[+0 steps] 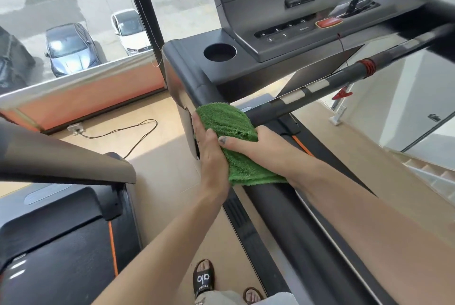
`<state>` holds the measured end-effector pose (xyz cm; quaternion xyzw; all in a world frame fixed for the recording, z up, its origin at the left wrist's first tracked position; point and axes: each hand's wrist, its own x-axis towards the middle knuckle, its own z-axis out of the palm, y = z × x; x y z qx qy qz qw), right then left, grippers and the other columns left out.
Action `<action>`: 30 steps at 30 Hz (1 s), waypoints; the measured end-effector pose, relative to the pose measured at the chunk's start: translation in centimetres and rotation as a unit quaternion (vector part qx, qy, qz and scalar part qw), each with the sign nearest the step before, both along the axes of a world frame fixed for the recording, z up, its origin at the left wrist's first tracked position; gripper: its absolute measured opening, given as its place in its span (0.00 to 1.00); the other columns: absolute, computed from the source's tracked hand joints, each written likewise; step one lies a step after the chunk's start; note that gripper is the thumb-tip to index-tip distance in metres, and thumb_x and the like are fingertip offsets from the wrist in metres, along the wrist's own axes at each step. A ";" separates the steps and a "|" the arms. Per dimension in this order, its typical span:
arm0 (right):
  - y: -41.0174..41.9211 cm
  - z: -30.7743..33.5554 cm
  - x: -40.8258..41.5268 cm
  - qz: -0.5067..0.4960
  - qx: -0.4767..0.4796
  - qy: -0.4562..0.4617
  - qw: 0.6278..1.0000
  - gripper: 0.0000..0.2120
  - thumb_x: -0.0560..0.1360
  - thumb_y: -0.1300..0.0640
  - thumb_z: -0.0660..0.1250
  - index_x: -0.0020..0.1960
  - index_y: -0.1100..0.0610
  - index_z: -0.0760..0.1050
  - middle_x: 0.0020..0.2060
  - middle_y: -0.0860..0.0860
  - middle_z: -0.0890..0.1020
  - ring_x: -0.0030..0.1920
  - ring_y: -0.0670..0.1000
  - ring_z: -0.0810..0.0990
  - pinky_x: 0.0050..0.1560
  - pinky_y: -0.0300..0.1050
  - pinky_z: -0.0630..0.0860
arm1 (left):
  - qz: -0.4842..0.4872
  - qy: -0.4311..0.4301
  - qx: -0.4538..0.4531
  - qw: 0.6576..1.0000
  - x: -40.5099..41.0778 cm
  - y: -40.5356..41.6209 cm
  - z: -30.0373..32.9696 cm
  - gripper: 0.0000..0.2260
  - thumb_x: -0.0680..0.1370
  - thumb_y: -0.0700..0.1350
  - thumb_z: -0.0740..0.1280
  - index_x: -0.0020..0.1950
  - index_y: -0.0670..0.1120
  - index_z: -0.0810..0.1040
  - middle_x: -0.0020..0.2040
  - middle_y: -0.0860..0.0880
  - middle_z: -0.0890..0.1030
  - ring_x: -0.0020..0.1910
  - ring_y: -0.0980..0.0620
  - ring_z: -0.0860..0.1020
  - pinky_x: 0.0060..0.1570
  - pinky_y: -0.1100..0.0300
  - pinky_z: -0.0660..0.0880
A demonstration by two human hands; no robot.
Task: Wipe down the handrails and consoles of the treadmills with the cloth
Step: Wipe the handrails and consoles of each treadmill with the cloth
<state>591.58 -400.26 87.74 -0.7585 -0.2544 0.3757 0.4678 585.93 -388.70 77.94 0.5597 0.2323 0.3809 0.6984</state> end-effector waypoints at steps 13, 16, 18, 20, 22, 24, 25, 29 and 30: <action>-1.1 0.5 -2.7 0.132 -0.066 -0.380 0.913 0.33 0.84 0.48 0.55 0.83 0.55 0.45 0.82 0.46 0.46 0.80 0.43 0.44 0.78 0.36 0.42 | -0.025 -0.020 -0.024 0.999 -1.5 -3.2 -0.2 0.30 0.80 0.63 0.57 0.81 0.56 0.59 0.80 0.51 0.64 0.78 0.51 0.63 0.78 0.46 0.60; 3.9 0.6 -0.2 0.170 -0.066 -0.423 0.888 0.31 0.84 0.46 0.51 0.82 0.58 0.47 0.82 0.48 0.46 0.81 0.45 0.42 0.80 0.44 0.40 | -0.056 0.004 -0.068 0.996 0.6 1.0 1.0 0.26 0.84 0.55 0.57 0.80 0.47 0.63 0.76 0.44 0.70 0.73 0.51 0.70 0.74 0.48 0.67; 7.7 0.6 1.9 0.179 -0.065 -0.428 0.884 0.31 0.85 0.46 0.50 0.82 0.57 0.47 0.82 0.48 0.47 0.81 0.46 0.43 0.80 0.46 0.40 | -0.052 -0.030 -0.095 0.994 2.4 3.9 1.7 0.29 0.81 0.56 0.60 0.79 0.44 0.63 0.75 0.42 0.71 0.74 0.46 0.71 0.75 0.47 0.66; 11.1 0.7 3.9 0.187 -0.063 -0.428 0.882 0.30 0.85 0.46 0.49 0.83 0.57 0.47 0.82 0.48 0.48 0.81 0.46 0.43 0.80 0.46 0.40 | -0.039 -0.032 -0.098 0.994 3.9 6.8 2.8 0.33 0.79 0.59 0.64 0.79 0.42 0.63 0.75 0.40 0.71 0.75 0.42 0.69 0.75 0.45 0.65; 14.1 0.6 5.5 0.194 -0.075 -0.447 0.870 0.30 0.85 0.45 0.47 0.82 0.57 0.47 0.82 0.48 0.47 0.81 0.46 0.43 0.80 0.46 0.40 | -0.028 -0.030 -0.098 0.994 5.4 9.5 3.1 0.47 0.69 0.67 0.74 0.78 0.42 0.64 0.75 0.39 0.71 0.75 0.42 0.69 0.75 0.45 0.65; 16.9 0.7 7.0 0.197 -0.097 -0.469 0.856 0.30 0.85 0.44 0.45 0.82 0.57 0.47 0.82 0.48 0.47 0.81 0.46 0.43 0.80 0.47 0.41 | -0.043 -0.017 -0.096 0.994 7.0 12.8 2.3 0.55 0.62 0.70 0.77 0.79 0.43 0.63 0.76 0.40 0.70 0.75 0.43 0.68 0.76 0.44 0.63; 18.1 0.9 7.5 0.196 -0.106 -0.476 0.851 0.30 0.85 0.44 0.45 0.82 0.57 0.47 0.82 0.48 0.47 0.81 0.46 0.44 0.80 0.47 0.41 | -0.043 0.008 -0.084 0.996 7.5 14.3 2.5 0.52 0.65 0.71 0.75 0.80 0.43 0.62 0.76 0.41 0.69 0.76 0.44 0.68 0.76 0.44 0.64; 23.5 1.8 10.3 0.189 -0.125 -0.468 0.854 0.30 0.85 0.43 0.44 0.83 0.55 0.47 0.82 0.48 0.47 0.81 0.46 0.44 0.80 0.48 0.42 | -0.068 0.041 -0.026 0.997 9.5 19.5 4.3 0.26 0.85 0.49 0.59 0.80 0.41 0.58 0.77 0.39 0.67 0.74 0.45 0.69 0.67 0.63 0.73; 24.7 1.9 11.0 0.187 -0.129 -0.465 0.856 0.30 0.85 0.42 0.44 0.83 0.55 0.47 0.82 0.48 0.47 0.81 0.46 0.44 0.80 0.48 0.42 | -0.067 0.057 0.001 0.996 10.2 20.9 4.2 0.24 0.86 0.47 0.56 0.81 0.40 0.57 0.77 0.41 0.67 0.73 0.47 0.70 0.62 0.69 0.74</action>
